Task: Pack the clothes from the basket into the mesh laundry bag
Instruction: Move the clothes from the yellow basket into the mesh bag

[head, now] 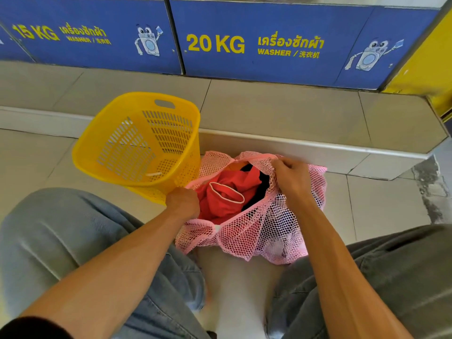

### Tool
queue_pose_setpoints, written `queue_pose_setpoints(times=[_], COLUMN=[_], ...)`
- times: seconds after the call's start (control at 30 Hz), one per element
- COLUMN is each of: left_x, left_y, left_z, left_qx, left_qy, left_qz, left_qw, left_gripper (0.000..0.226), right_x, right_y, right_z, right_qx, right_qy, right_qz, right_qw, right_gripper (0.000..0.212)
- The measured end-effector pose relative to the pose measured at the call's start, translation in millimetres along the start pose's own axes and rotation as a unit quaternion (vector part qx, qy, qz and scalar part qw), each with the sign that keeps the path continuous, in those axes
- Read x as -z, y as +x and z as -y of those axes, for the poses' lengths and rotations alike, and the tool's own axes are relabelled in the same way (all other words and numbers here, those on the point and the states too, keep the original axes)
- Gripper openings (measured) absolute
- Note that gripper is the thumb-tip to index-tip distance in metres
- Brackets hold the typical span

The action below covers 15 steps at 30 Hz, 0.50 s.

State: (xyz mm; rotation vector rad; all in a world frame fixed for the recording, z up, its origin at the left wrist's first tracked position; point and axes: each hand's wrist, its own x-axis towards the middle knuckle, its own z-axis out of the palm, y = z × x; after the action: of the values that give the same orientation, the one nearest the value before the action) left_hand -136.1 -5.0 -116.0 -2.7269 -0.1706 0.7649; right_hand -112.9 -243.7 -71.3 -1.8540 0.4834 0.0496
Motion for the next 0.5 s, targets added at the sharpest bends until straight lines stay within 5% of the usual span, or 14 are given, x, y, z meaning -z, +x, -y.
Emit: queue_pose_setpoints(times=[0.17, 0.3, 0.5], left_x=[-8.4, -8.1, -4.0], left_y=[-3.2, -2.5, -0.3], left_z=[-5.1, -0.3, -1.0], left_qx=[0.036, -0.003, -0.006], left_qy=[-0.025, -0.004, -0.068], left_qz=[-0.044, -0.025, -0.052], left_qw=[0.998, 1.0, 0.996], left_gripper=[0.067, 0.034, 0.027], right_x=[-0.7, -1.1, -0.9], right_y=[-0.6, -1.7, -3.4], right_z=[0.5, 0.4, 0.6], right_qx=[0.0, 0.005, -0.004], right_qy=[-0.002, -0.007, -0.003], right_qz=[0.008, 0.032, 0.043], right_qw=[1.0, 0.999, 0.999], right_gripper=[0.027, 0.033, 0.028])
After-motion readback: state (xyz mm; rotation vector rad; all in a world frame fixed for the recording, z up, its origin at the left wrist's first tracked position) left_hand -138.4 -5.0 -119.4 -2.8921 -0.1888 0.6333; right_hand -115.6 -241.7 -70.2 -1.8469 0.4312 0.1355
